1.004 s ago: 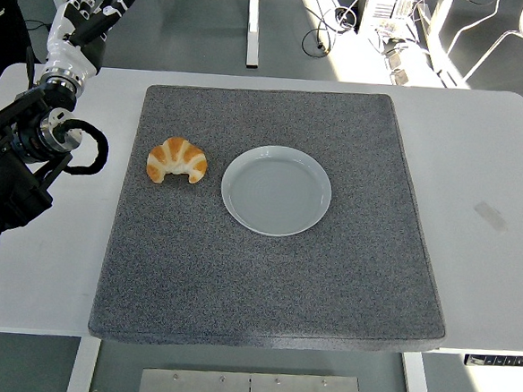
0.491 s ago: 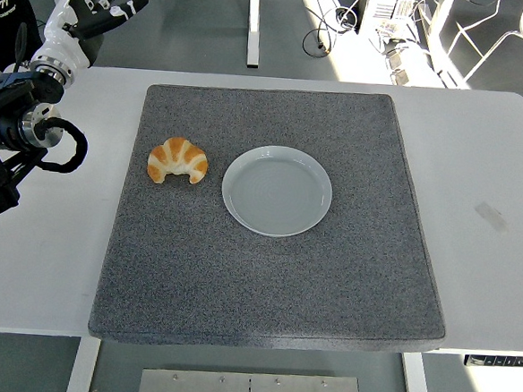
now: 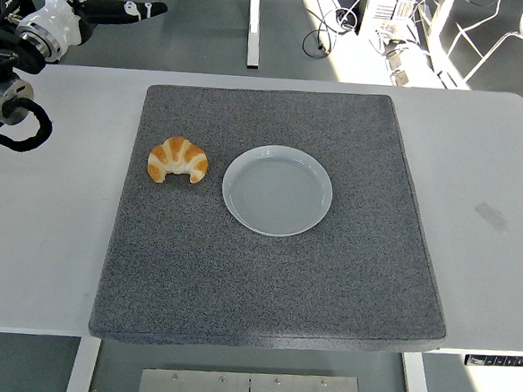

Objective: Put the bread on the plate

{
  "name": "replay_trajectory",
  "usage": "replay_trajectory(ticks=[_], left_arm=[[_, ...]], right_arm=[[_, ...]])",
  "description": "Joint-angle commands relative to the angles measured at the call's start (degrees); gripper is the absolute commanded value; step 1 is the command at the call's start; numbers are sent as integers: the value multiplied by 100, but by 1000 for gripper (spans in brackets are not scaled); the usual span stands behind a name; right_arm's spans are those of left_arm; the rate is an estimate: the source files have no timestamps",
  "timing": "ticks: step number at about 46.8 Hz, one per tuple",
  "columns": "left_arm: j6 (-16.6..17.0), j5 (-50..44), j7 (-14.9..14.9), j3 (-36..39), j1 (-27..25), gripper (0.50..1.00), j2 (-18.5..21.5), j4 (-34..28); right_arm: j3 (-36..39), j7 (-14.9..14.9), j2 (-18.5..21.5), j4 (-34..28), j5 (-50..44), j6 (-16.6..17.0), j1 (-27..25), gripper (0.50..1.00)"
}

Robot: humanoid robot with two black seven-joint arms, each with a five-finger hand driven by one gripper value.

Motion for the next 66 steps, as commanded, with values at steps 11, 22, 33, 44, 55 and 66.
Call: replay_trajectory(ticks=[11,22,33,44,55,66], left_arm=[[182,838,77,994,-369,943,35,-345],[489,1628,200,1680,-554,940,26,-907],[578,2578,490,1944,-580,936,35,-969],[586,3220,657,2277,-562,936,35,-969],[578,3448,684,2533,-545,946,26,-960],[578,3616,684,2568,-483,948,-26,-890]], right_arm=[[0,0,0,0,0,0,1,1000],[0,0,0,0,0,0,1,1000],[0,0,0,0,0,0,1,1000],[0,0,0,0,0,0,1,1000],[0,0,0,0,0,0,1,1000],[0,0,0,0,0,0,1,1000]])
